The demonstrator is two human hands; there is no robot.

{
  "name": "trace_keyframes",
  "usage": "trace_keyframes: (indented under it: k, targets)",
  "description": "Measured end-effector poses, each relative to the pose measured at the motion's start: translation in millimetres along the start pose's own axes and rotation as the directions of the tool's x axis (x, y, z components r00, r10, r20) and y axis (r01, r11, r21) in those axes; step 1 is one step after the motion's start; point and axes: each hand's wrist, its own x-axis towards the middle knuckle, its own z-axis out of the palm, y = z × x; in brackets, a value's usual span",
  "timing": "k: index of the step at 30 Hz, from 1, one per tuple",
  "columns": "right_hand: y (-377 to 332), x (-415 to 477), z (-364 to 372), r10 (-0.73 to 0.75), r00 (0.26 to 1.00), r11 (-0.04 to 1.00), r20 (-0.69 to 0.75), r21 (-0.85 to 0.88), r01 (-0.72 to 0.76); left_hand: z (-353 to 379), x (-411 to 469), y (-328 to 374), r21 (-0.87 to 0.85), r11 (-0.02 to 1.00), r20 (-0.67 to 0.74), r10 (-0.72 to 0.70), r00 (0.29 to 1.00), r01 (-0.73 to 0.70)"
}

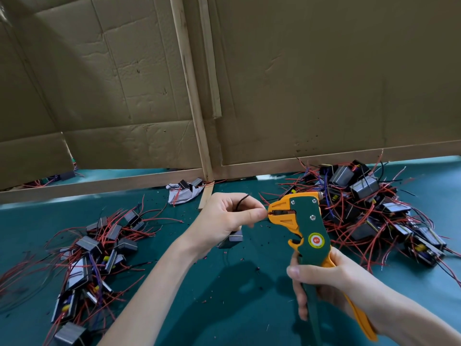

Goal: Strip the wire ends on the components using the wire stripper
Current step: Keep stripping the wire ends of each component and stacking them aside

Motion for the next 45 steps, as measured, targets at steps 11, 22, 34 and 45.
trace_keyframes:
  k: [11, 22, 34, 45]
  targets:
    - [6.1, 4.6, 3.6, -0.063, 0.983, 0.996, -0.172, 0.055, 0.074, 10.3, 3.6, -17.2, -0.291, 0.953, 0.058, -0.064, 0.996, 0.078]
    - [9.0, 17.4, -15.3, -0.096, 0.994, 0.963, -0.056, 0.247, 0.107, 6.9, 6.2, -23.4, 0.076, 0.993, -0.150, -0.075, 0.986, 0.087]
    - [-3.7, 8.2, -2.0, -0.084, 0.995, 0.983, 0.059, 0.170, 0.073, 11.7, 0.2, -2.7, 0.098, 0.993, 0.028, 0.070, 0.997, -0.072]
    - [-11.5, 1.2, 4.9, -0.044, 0.999, 0.987, 0.026, 0.154, 0.040, 10.7, 0.3, 0.5, 0.068, 0.997, 0.117, 0.023, 0.993, -0.031]
